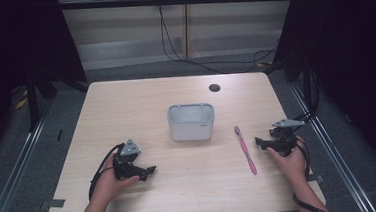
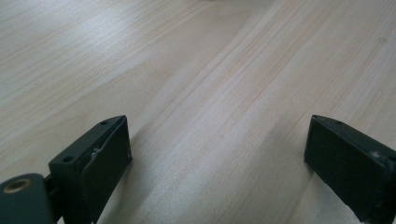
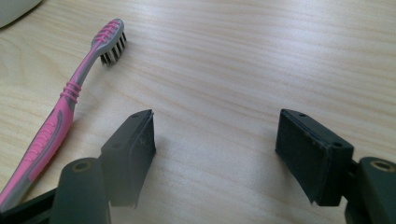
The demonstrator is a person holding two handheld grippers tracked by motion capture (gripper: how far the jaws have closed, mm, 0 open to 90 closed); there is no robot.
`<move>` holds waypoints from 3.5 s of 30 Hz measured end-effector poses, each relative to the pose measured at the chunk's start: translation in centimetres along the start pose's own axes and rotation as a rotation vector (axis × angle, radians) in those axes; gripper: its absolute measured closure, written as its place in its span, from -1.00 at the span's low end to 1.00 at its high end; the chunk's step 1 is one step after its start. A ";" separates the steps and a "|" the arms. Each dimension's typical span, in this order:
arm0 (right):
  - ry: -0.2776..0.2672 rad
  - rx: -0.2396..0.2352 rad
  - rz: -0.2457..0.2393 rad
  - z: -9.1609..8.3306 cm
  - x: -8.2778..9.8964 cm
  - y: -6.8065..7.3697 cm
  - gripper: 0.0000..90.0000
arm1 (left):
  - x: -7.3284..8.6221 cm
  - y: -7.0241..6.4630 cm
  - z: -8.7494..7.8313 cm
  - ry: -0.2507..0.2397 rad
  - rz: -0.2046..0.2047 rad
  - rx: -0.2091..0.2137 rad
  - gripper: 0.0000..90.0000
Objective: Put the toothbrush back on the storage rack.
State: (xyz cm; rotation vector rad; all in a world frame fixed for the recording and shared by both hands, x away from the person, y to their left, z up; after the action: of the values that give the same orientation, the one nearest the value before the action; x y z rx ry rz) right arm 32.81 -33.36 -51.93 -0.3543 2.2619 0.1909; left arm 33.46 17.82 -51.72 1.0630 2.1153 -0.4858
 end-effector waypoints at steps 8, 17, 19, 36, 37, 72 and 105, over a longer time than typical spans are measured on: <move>0.000 0.000 0.000 0.0 0.0 0.0 -0.38 | 0.0 0.0 0.0 0.000 0.000 0.000 -0.85; 0.078 0.020 0.025 0.0 -0.9 0.2 -0.33 | 0.0 0.0 0.0 -0.001 0.000 0.000 -0.85; 0.098 0.015 0.042 0.0 -1.2 0.2 -0.30 | 0.0 0.0 0.0 -0.001 -0.001 0.000 -0.85; 0.196 -0.042 0.084 -0.5 -4.8 1.0 -0.20 | 0.0 0.0 0.0 0.000 0.001 0.000 -0.85; 0.201 -0.047 0.085 -0.4 -5.0 1.0 -0.19 | 0.0 0.0 0.0 0.000 0.001 0.000 -0.85; 0.308 -0.119 0.024 0.9 -8.5 3.6 0.05 | 0.0 0.0 0.0 0.000 0.001 0.000 -0.85; 0.425 -0.117 0.011 3.4 -8.8 5.5 0.37 | 0.0 0.0 0.0 0.001 0.001 0.001 -0.85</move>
State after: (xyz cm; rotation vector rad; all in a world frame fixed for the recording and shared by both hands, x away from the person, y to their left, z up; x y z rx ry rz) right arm 39.00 -25.58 -47.39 -0.4802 2.6782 0.2759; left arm 33.46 17.81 -51.72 1.0651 2.1150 -0.4857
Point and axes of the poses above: each handheld gripper's, and its own axes: z roughly forward along the jaws, x roughly out of its underside, y roughly to its left, the point moved 1 cm from there along z, roughly forward along the jaws, and after that the axes turned 2 degrees about -y, right-handed, at the moved point
